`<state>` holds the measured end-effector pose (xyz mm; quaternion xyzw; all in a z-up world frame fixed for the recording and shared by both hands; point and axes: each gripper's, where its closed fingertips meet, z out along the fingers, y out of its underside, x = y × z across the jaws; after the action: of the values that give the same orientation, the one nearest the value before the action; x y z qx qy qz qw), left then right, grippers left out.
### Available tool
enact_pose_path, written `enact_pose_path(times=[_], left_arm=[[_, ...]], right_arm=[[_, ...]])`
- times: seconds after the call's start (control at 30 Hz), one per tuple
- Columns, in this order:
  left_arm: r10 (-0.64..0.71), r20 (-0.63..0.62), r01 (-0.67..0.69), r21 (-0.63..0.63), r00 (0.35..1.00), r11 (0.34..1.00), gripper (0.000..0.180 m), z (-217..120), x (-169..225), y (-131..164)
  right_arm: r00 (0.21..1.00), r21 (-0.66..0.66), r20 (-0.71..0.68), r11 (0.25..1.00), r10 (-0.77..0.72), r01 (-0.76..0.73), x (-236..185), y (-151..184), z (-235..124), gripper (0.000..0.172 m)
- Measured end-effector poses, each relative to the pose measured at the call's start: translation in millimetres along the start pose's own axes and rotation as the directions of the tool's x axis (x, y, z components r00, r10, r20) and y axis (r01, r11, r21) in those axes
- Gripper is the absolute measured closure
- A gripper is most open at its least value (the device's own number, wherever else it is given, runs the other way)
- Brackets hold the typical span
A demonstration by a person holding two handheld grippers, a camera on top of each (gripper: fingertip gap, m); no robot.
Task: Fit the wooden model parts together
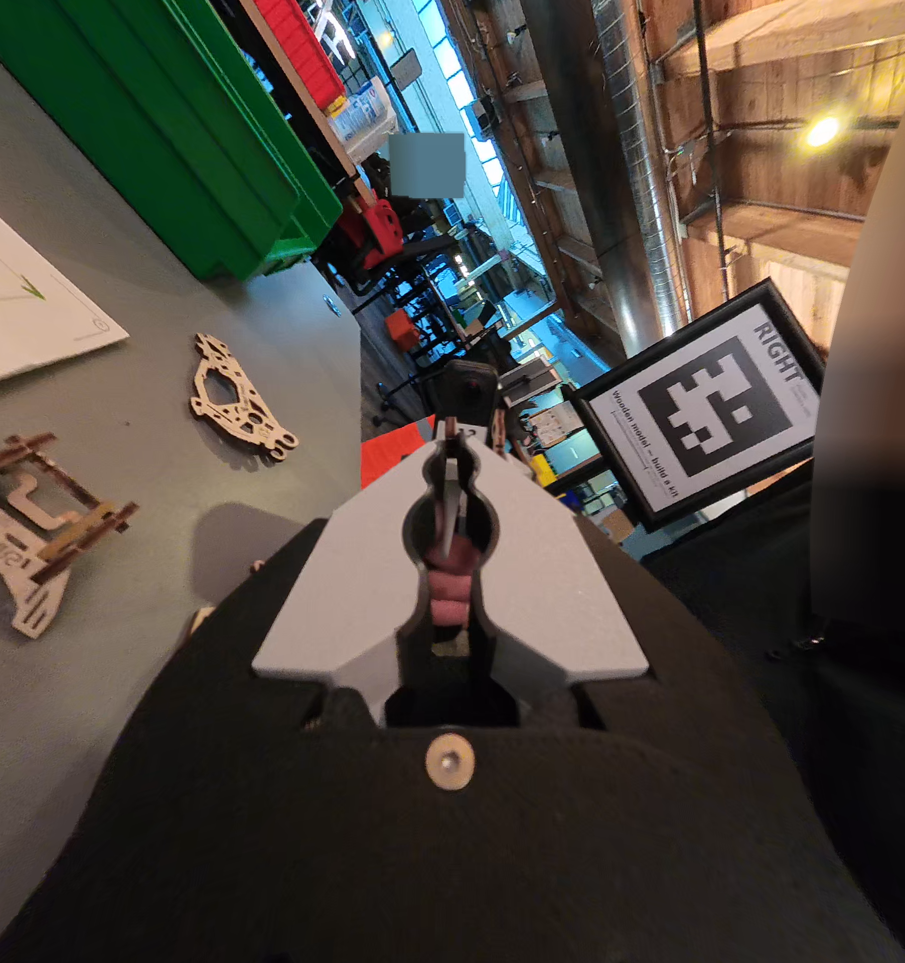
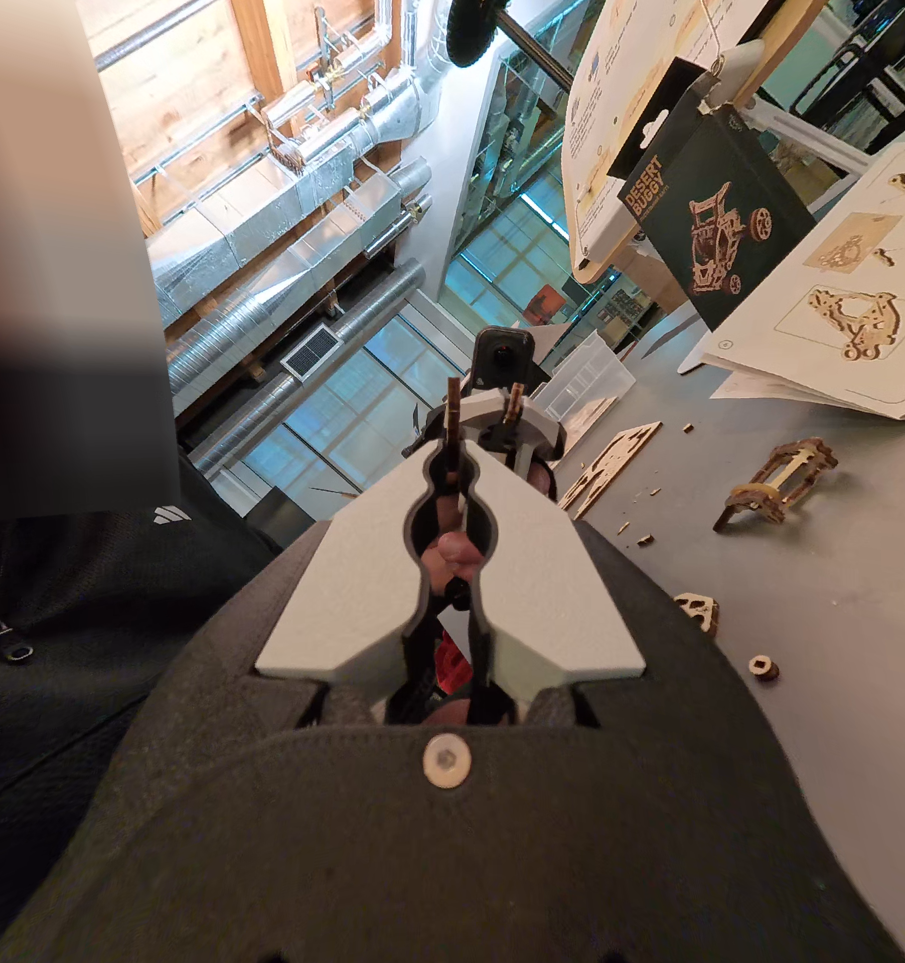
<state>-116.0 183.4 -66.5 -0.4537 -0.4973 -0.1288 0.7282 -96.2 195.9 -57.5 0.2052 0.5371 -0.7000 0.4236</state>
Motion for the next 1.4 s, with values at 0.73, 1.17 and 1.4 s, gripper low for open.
enact_pose_path(times=[0.73, 1.17, 1.4], left_arm=[[0.122, 0.108, -0.116, -0.065, 0.987, 0.991, 0.179, 0, -20, 6], [0.503, 0.421, -0.267, -0.503, 0.755, 0.822, 0.176, 16, -100, 38], [0.526, 0.411, -0.316, -0.477, 0.744, 0.82, 0.149, 10, -91, 35]], right_arm=[[0.994, -0.058, -0.084, 0.996, -0.071, 0.067, 11, 0, -6, 0.171], [0.978, -0.032, -0.184, 0.995, -0.096, 0.091, 24, -23, -29, 0.172], [0.977, -0.023, -0.199, 0.997, -0.08, 0.077, 27, -24, -31, 0.172]])
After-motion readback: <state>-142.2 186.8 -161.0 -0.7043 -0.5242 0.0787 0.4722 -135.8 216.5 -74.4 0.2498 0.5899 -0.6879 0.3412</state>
